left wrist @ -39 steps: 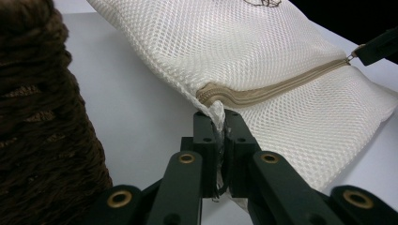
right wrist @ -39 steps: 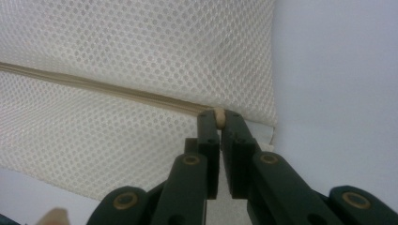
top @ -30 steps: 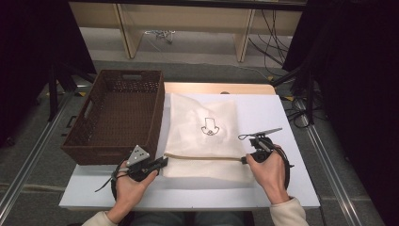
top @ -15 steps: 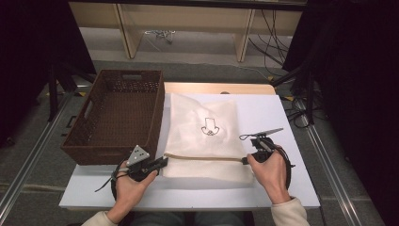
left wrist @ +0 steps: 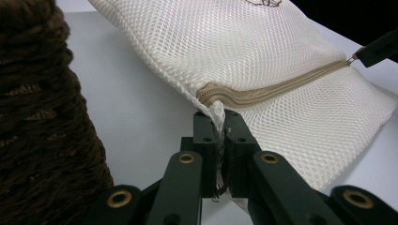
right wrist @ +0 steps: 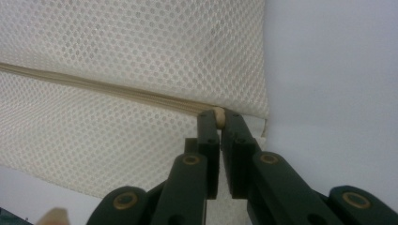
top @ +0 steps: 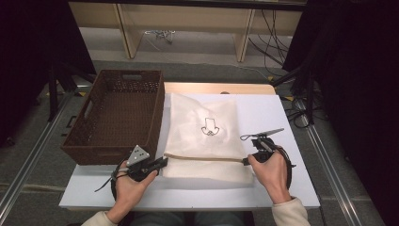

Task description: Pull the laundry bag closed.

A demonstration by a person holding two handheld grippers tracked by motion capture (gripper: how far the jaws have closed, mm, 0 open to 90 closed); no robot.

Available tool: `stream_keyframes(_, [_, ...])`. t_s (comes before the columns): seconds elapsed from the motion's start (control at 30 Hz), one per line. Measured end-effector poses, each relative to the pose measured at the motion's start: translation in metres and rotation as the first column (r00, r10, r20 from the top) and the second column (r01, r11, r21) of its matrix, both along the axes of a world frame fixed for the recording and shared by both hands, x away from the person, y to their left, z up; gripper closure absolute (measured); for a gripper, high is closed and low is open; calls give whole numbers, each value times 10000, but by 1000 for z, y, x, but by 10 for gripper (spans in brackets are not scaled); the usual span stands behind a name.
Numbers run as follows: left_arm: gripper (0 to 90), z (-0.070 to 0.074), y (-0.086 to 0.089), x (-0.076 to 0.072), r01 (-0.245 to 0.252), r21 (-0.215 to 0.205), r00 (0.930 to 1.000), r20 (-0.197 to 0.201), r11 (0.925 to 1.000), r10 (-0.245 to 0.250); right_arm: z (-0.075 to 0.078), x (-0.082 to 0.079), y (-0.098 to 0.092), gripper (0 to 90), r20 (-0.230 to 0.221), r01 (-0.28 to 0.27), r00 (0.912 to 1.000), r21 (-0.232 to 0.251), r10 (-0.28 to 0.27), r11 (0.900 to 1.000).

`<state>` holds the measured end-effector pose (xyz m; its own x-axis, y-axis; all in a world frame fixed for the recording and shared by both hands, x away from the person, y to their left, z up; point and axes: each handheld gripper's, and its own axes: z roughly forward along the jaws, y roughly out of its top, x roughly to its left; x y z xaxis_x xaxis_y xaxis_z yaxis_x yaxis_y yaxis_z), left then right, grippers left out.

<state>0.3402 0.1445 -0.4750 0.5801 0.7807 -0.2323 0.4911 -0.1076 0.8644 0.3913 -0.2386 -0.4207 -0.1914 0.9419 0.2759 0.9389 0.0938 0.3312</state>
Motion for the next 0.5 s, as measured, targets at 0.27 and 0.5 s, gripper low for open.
stream_keyframes(0.27, [852,0,0,0,-22,0,10000,-5,10000,22,0,0,0,876,-158,139,9998,-30,-139,9999])
stream_keyframes(0.5, [852,-1,0,0,30,-30,10000,-13,10000,-30,-3,1,-3,876,-329,286,9991,55,-284,9996])
